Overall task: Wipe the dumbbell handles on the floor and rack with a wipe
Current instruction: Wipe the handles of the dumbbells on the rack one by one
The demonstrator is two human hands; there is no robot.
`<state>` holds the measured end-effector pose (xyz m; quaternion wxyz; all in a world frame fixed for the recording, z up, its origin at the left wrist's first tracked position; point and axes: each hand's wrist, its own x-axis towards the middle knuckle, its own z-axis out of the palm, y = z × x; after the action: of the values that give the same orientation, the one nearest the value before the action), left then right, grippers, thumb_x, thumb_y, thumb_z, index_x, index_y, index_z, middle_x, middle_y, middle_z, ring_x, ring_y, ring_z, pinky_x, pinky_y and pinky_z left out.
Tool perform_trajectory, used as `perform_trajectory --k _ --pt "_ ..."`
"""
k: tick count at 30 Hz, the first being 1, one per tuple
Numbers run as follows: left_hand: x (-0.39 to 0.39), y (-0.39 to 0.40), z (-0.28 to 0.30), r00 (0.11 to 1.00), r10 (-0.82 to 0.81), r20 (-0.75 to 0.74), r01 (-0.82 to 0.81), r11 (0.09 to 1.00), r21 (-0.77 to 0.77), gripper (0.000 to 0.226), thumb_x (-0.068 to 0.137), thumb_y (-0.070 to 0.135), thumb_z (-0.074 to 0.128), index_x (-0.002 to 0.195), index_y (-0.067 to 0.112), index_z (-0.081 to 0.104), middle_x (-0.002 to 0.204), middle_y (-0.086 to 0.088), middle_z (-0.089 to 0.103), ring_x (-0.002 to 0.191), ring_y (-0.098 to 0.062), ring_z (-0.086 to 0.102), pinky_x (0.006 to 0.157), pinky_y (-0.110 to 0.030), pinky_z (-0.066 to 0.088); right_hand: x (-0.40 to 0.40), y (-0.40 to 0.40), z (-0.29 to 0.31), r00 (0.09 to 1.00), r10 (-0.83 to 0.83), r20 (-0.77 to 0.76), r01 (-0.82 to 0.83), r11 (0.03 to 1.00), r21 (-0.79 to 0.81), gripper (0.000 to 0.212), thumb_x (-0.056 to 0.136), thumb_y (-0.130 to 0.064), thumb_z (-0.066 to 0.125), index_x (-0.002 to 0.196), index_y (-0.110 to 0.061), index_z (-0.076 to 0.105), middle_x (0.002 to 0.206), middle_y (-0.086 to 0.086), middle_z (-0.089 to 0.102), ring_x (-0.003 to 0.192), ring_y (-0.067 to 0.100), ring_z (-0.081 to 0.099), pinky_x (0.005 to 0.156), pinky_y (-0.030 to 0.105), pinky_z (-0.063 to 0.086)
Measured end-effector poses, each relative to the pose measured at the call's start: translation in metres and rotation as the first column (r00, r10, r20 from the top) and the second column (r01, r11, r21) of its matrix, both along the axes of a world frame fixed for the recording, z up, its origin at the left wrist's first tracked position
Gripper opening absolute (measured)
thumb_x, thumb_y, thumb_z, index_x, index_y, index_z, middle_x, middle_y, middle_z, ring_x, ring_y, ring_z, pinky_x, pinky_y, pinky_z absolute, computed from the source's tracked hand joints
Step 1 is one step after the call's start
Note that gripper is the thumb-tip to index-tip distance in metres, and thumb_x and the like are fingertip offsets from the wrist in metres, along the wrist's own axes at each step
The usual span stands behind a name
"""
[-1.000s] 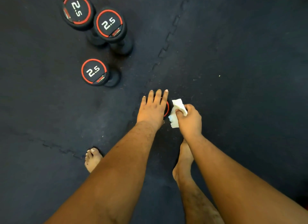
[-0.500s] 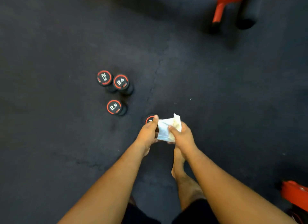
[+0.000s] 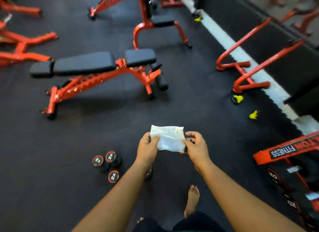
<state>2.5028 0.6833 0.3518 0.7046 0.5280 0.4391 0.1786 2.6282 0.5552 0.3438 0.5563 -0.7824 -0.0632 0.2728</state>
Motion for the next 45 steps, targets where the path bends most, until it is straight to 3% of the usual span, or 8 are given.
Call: perform_trajectory --k 4,8,14,19,24,33,39,45 --pt "0.020 -0.015 0.057 0.981 -0.191 -0.040 0.195 0.955 0.224 0.005 0.098 0.011 0.061 0.097 0.010 0.065 0.094 -0.014 0.073 0.082 -0.028 0.071 0.069 -0.043 0.062 0.019 -0.055 0.037 0.977 -0.045 0.210 0.055 0.998 -0.043 0.028 0.092 -0.003 0.056 0.114 -0.021 0.059 0.105 -0.001 0.068 0.094 0.016 0.067 0.084 0.038 0.057" --pt "0.053 -0.045 0.108 0.833 -0.535 -0.142 0.546 0.749 0.376 0.009 0.095 0.008 0.063 0.096 0.000 0.065 0.075 -0.006 0.065 0.064 -0.016 0.063 0.061 -0.036 0.058 0.048 -0.099 0.081 0.871 0.155 0.467 -0.160 0.987 -0.028 0.051 0.094 -0.038 0.067 0.141 -0.028 0.050 0.138 -0.015 0.053 0.128 -0.001 0.047 0.108 0.022 0.038" --pt "0.116 -0.117 0.175 0.600 -0.765 -0.232 0.778 0.492 0.391 0.008 0.092 0.004 0.066 0.084 0.002 0.064 0.069 -0.003 0.061 0.062 -0.014 0.055 0.056 -0.022 0.044 0.084 -0.189 0.146 0.851 0.485 0.201 -0.511 0.854 0.099 0.038 0.095 -0.036 0.069 0.131 -0.026 0.061 0.127 -0.007 0.069 0.121 0.010 0.063 0.105 0.035 0.048" --pt "0.168 -0.201 0.190 0.683 -0.730 -0.032 0.700 0.641 0.314 0.025 0.102 0.030 0.060 0.095 0.007 0.068 0.077 0.003 0.071 0.069 -0.013 0.066 0.060 -0.021 0.050 0.117 -0.271 0.154 0.963 0.225 0.151 -0.257 0.935 0.244 0.015 0.096 -0.024 0.068 0.105 -0.012 0.070 0.100 0.012 0.074 0.088 0.018 0.069 0.081 0.038 0.052" --pt "0.210 -0.283 0.158 0.673 -0.721 0.164 0.721 0.689 0.073 0.053 0.105 0.052 0.042 0.131 0.012 0.064 0.124 -0.012 0.072 0.115 -0.031 0.069 0.099 -0.053 0.053 0.161 -0.338 0.149 0.988 -0.064 0.142 0.025 0.965 0.262 0.009 0.094 -0.021 0.064 0.099 -0.017 0.071 0.101 0.010 0.076 0.093 0.029 0.072 0.090 0.054 0.055" --pt "0.306 -0.356 0.167 0.646 -0.753 0.126 0.712 0.654 0.256 0.012 0.100 0.009 0.063 0.110 0.005 0.068 0.099 -0.008 0.078 0.082 -0.022 0.074 0.063 -0.032 0.056 0.222 -0.425 0.162 0.954 -0.274 0.120 0.221 0.916 0.335 0.017 0.101 -0.010 0.058 0.112 -0.012 0.071 0.104 0.008 0.077 0.097 0.029 0.074 0.084 0.043 0.060" --pt "0.366 -0.355 0.175 0.565 -0.787 0.248 0.775 0.609 0.167 0.014 0.101 0.006 0.056 0.103 0.013 0.068 0.102 -0.009 0.075 0.088 -0.025 0.068 0.079 -0.044 0.055 0.266 -0.434 0.174 0.929 -0.324 0.177 0.254 0.909 0.330 0.014 0.099 -0.012 0.060 0.107 -0.007 0.070 0.107 0.025 0.069 0.093 0.025 0.068 0.085 0.053 0.056" --pt "0.416 -0.337 0.188 0.504 -0.815 0.285 0.831 0.548 0.096 0.031 0.101 0.017 0.040 0.094 0.014 0.070 0.096 -0.012 0.069 0.084 -0.027 0.063 0.070 -0.038 0.055 0.292 -0.419 0.201 0.894 -0.401 0.202 0.343 0.900 0.270 0.044 0.098 0.006 0.038 0.083 -0.012 0.074 0.085 0.006 0.070 0.070 0.015 0.069 0.058 0.027 0.055"
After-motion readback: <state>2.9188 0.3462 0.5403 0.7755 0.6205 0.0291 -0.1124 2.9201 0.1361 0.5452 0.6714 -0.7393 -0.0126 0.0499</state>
